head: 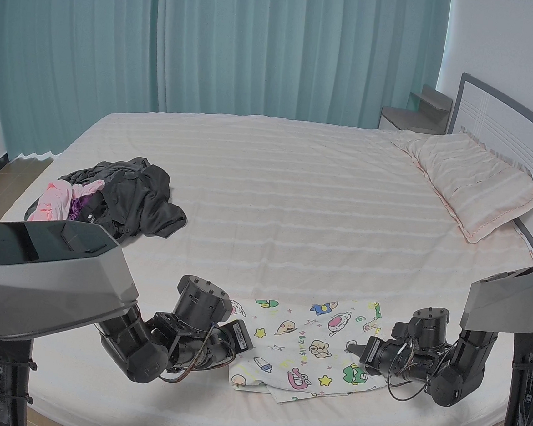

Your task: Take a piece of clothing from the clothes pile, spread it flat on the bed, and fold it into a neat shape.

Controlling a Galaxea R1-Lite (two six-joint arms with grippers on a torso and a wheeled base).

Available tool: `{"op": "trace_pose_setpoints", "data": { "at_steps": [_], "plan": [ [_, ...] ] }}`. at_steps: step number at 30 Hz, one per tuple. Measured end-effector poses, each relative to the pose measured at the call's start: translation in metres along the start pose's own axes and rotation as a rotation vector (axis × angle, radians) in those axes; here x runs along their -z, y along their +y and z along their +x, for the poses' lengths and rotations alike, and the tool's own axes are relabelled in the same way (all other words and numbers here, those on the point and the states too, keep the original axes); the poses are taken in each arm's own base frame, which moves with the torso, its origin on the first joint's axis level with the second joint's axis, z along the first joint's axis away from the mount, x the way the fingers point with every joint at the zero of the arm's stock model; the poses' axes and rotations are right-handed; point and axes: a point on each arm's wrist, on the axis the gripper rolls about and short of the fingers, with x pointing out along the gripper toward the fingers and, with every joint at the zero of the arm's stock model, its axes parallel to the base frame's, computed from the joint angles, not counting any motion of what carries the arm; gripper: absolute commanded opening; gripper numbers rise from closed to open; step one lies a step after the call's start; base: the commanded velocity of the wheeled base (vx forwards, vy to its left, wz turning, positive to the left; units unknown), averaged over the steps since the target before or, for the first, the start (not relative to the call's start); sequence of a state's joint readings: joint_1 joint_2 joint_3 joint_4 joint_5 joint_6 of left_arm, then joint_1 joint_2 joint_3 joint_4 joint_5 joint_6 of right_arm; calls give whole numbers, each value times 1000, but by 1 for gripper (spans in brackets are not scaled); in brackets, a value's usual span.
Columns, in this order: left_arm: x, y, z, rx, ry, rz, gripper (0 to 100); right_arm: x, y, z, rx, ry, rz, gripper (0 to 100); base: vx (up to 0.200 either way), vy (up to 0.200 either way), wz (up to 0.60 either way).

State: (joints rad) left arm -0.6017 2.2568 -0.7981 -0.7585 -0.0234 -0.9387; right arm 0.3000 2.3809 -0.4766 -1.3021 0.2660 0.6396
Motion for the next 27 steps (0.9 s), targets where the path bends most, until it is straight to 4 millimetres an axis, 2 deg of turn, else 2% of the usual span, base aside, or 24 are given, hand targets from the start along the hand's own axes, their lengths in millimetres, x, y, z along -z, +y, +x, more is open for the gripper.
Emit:
{"op": "trace_pose_setpoints", "data": {
  "at_steps": [27],
  "plan": [
    [0,8,-10,-26,3,-28,0,5,12,-5,-21,12,-17,0,0,200,0]
  ]
}}
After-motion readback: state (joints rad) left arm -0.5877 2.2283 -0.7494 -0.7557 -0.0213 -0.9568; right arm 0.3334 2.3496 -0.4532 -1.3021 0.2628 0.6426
